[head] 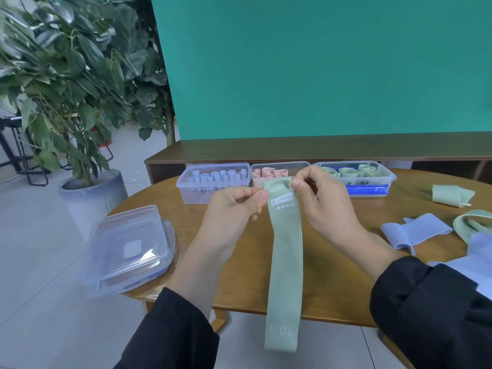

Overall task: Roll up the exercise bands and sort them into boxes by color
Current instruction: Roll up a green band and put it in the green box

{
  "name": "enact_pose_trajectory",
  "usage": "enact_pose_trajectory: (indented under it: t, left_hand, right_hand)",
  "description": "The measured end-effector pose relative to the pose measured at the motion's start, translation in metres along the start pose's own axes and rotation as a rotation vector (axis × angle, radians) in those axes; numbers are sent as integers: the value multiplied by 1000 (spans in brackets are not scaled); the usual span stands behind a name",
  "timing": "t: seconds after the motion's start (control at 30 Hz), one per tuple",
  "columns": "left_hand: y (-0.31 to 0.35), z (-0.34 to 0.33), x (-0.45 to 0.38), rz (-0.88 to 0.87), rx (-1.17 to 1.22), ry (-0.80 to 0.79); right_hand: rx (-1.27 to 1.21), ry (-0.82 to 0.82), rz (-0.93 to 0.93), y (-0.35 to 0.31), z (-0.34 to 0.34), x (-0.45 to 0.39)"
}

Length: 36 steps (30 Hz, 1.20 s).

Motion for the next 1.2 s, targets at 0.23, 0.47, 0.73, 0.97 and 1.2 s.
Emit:
enact_pose_trajectory:
  t: [0.23,0.47,0.73,0.97,1.2]
  left_hand:
    - [-2,-5,2,62,78,-151]
    - [12,-12,5,-30,121,-167]
    - [21,-13,7,-73,125,-153]
    - [36,-21,20,-148,420,-66]
    - [43,-8,21,-256,186,25]
  right_hand:
    - [49,27,23,12,15,0]
    - [55,-30,28,6,6,-7]
    - [-115,-123,-20,-4,9,-7]
    - [-852,-372,-369,-8,-31,12]
    - [-1075,-508,-460,-19,-42,19]
Point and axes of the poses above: each hand's wrist, its own x-axis away from the middle knuckle, its own z-axis out of the back of the hand, y = z × x, the point moved 9 cm from there along -x, towards the middle knuckle, and after that the axes turned 2 degrees about -y, right-handed, at the moved point
